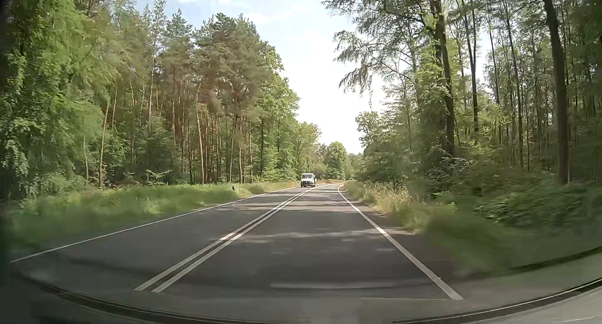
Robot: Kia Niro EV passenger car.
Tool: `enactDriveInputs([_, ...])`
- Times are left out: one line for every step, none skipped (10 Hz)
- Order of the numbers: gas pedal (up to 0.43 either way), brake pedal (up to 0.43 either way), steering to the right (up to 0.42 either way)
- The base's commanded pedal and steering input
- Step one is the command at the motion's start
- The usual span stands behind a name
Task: Follow the waypoints while adhering to traffic rules and regulations
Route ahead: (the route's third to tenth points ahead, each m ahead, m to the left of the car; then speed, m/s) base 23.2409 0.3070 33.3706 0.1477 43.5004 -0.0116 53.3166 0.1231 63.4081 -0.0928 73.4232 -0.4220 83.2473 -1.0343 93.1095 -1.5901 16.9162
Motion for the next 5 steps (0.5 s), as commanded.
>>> enactDriveInputs([0.13, 0.03, 0.001])
enactDriveInputs([0.13, 0.037, 0.001])
enactDriveInputs([0.13, 0.037, 0.001])
enactDriveInputs([0.13, 0.037, 0.001])
enactDriveInputs([0.13, 0.037, 0.001])
